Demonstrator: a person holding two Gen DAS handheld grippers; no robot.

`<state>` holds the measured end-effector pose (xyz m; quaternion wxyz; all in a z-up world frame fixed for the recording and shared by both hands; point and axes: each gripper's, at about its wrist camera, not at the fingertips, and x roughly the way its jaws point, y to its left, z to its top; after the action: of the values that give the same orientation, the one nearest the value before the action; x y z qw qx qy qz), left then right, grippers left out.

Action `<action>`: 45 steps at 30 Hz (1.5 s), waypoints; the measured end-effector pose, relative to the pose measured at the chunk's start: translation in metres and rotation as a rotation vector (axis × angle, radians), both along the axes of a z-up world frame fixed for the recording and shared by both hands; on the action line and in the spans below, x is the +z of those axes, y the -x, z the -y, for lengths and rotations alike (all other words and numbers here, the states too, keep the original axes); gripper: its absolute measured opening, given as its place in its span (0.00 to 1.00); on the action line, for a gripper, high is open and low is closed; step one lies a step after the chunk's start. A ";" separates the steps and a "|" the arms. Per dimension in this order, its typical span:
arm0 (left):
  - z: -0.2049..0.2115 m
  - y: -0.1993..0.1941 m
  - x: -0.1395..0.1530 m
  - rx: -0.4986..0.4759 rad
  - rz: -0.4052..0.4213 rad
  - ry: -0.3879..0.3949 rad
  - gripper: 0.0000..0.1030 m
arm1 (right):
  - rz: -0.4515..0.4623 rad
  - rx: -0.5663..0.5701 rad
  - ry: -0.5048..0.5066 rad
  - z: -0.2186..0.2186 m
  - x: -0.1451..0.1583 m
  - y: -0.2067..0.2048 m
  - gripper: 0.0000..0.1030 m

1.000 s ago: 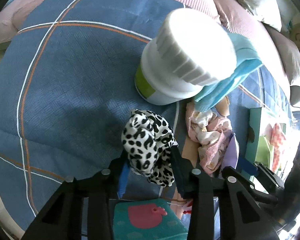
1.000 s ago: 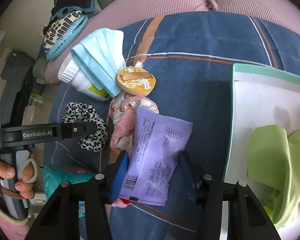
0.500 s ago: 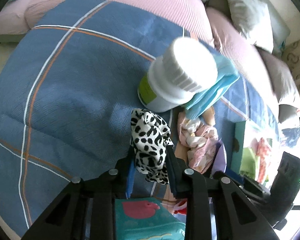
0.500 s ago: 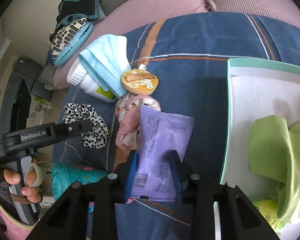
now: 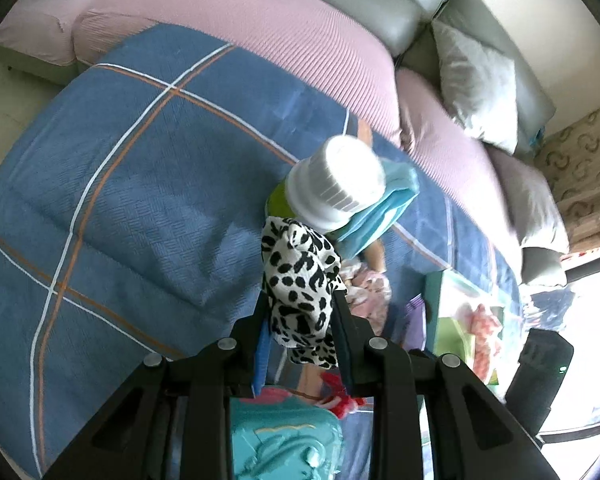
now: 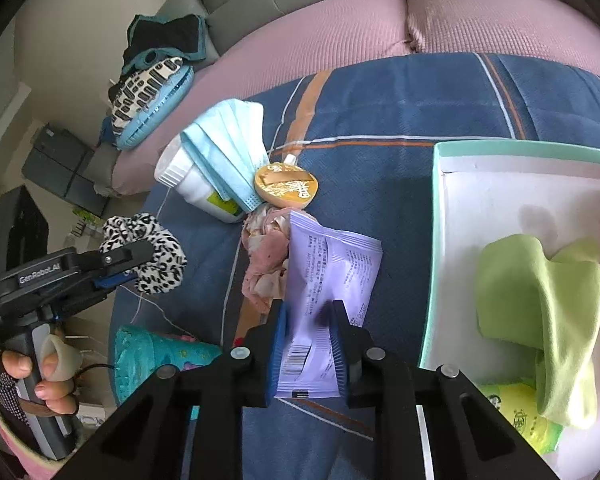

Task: Organize soft objects
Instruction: 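Lift and carry the scrunchie and purple packet over the white tray with both grippers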

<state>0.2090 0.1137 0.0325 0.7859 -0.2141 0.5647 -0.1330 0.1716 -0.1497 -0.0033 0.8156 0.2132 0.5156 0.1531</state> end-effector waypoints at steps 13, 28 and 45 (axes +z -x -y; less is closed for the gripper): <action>-0.017 0.036 0.050 0.100 0.141 0.046 0.28 | 0.098 -0.026 -0.071 0.020 0.035 0.016 0.23; 0.032 0.054 0.116 0.062 0.336 0.035 0.28 | 0.238 -0.116 -0.064 0.060 0.086 0.046 0.23; 0.153 0.051 0.108 -0.158 0.314 0.118 0.28 | 0.262 -0.407 0.019 0.173 0.093 0.080 0.23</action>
<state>0.1577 -0.0397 0.1402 0.8375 -0.1915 0.4415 -0.2588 0.0914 -0.3223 0.0894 0.8917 0.2832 0.3530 0.0071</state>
